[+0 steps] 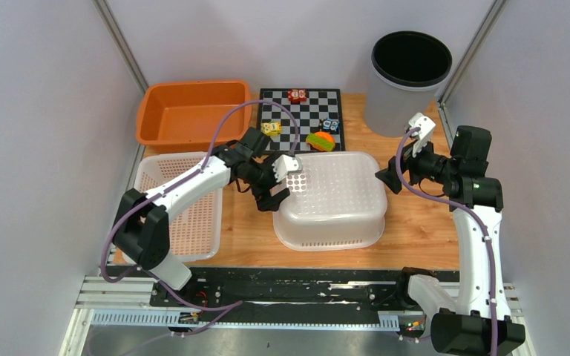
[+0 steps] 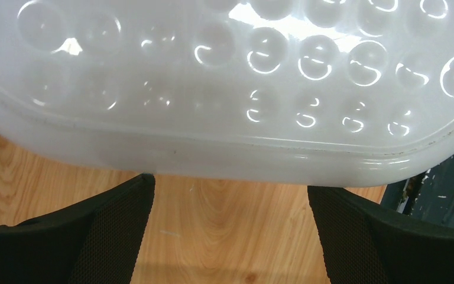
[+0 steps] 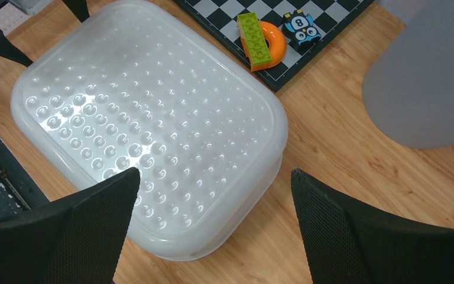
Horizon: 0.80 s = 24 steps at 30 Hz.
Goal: Turn the large container upside down
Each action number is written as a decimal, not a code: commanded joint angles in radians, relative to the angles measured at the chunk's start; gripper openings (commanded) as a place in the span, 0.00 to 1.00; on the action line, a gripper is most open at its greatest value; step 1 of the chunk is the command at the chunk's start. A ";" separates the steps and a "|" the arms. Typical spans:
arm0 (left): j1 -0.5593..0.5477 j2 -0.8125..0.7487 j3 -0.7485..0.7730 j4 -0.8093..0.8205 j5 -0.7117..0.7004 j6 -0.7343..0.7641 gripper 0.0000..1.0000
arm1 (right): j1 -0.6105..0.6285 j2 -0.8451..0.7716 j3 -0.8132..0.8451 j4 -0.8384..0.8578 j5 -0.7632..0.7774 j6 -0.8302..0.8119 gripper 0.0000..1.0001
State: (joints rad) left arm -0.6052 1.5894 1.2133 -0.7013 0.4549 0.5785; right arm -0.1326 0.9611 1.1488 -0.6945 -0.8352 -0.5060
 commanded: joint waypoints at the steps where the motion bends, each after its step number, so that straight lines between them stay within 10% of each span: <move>1: -0.055 0.047 0.058 -0.010 0.049 0.031 1.00 | 0.015 0.025 -0.009 0.059 0.052 0.087 1.00; 8: -0.118 0.046 0.090 -0.082 0.137 0.090 1.00 | 0.014 0.076 0.011 0.016 0.086 0.116 0.98; 24: 0.068 0.027 0.363 0.115 0.099 -0.259 1.00 | 0.020 -0.063 0.013 -0.527 0.172 -0.534 1.00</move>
State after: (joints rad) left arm -0.5419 1.5223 1.5311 -0.6739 0.6147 0.4606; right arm -0.1287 0.9195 1.1557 -1.0695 -0.7116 -0.8833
